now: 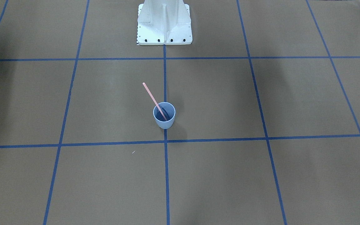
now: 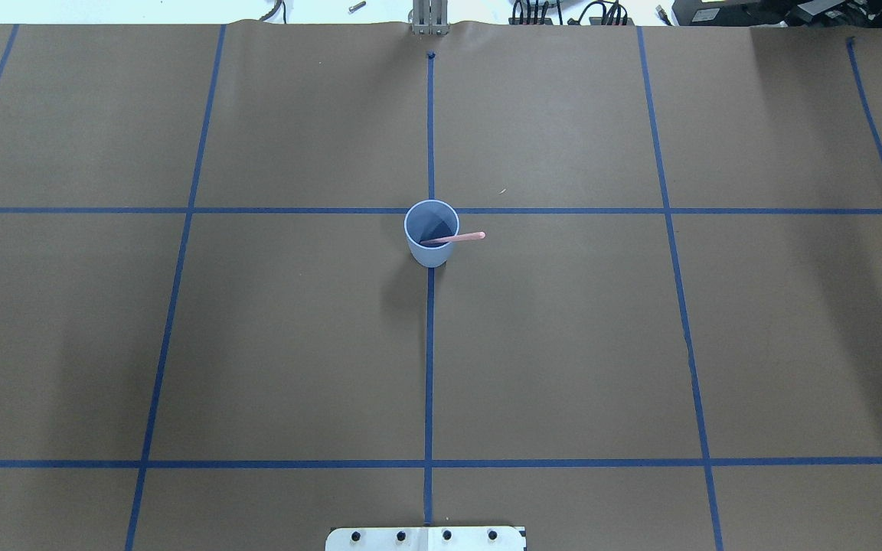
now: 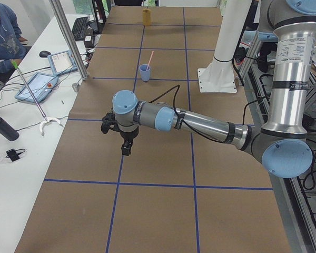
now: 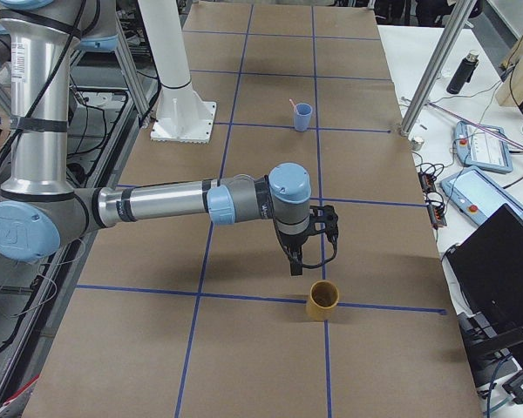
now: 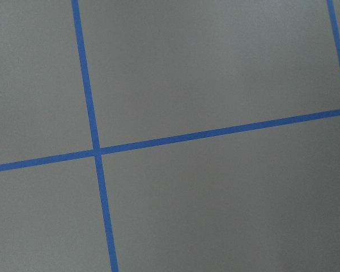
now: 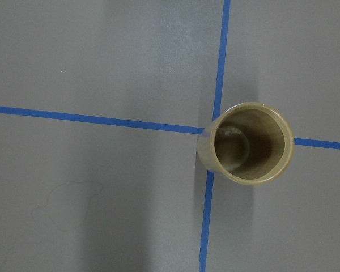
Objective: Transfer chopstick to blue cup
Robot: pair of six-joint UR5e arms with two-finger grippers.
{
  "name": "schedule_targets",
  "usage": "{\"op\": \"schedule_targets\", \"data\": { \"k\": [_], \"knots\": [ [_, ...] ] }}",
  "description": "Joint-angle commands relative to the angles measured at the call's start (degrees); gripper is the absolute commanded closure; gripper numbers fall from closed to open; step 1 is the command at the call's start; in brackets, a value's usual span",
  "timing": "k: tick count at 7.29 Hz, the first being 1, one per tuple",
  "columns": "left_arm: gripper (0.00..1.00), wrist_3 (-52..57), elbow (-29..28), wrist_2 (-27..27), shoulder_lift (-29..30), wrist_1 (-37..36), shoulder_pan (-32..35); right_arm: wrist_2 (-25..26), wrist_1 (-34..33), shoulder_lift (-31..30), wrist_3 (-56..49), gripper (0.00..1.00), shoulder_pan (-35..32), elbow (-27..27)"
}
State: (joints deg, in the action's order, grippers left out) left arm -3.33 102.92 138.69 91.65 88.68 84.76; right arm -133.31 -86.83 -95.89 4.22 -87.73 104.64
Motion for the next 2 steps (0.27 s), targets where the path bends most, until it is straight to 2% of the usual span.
{"op": "schedule_targets", "data": {
  "k": [1,2],
  "knots": [
    [0.01,0.1,0.0,0.0,0.0,0.0,0.0,0.1,0.0,0.0,0.0,0.0,0.0,0.0],
    [0.01,0.1,0.1,0.0,0.0,0.0,0.0,0.0,0.0,0.0,0.0,0.0,0.0,0.0]
  ]
}}
